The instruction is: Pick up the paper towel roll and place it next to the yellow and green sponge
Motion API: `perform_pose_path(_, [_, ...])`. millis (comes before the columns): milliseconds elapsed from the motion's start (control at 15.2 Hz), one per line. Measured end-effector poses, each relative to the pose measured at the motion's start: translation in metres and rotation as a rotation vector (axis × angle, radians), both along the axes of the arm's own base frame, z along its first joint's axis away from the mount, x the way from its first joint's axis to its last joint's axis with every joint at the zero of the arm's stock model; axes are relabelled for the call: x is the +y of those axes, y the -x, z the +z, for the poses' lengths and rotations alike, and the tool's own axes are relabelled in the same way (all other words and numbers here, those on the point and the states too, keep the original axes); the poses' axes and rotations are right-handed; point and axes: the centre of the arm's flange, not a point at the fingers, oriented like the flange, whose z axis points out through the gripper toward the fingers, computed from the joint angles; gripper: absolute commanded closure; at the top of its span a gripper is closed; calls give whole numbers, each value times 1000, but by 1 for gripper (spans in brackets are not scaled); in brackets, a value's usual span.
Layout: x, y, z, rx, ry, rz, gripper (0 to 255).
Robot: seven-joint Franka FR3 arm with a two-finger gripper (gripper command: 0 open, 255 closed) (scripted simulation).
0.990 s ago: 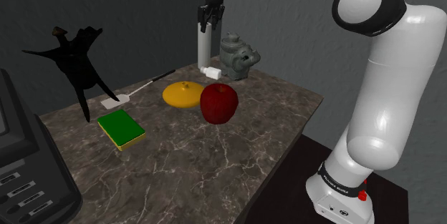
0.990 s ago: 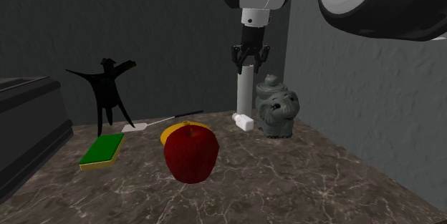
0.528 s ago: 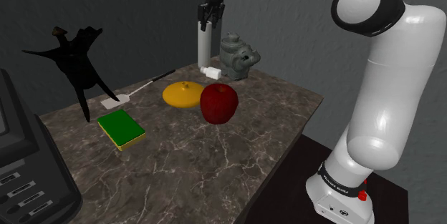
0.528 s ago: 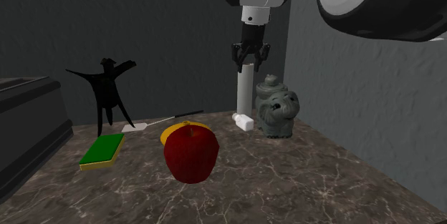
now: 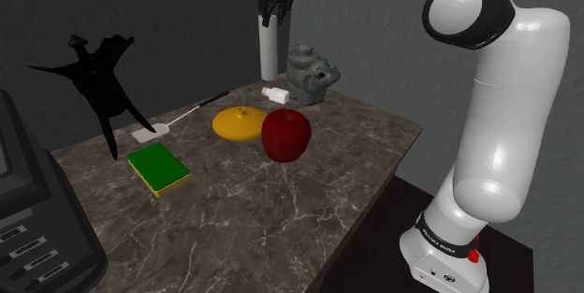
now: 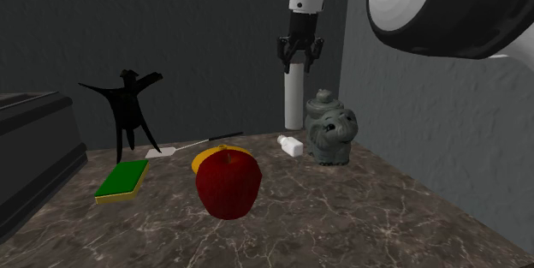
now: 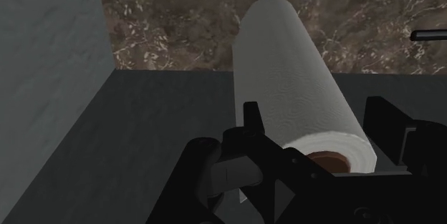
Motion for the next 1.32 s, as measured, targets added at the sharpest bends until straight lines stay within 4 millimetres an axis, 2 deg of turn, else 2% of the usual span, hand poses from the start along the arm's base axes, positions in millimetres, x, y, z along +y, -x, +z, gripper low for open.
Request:
perform_pose_path(528, [0,1,42,0,0,0,255])
perform_pose_path(594, [5,2,44,0,0,0,255])
perform_pose_path(1254, [116,58,46,0,-1,1,255])
perform_pose_path(1320, [132,66,48,1,0,2,255])
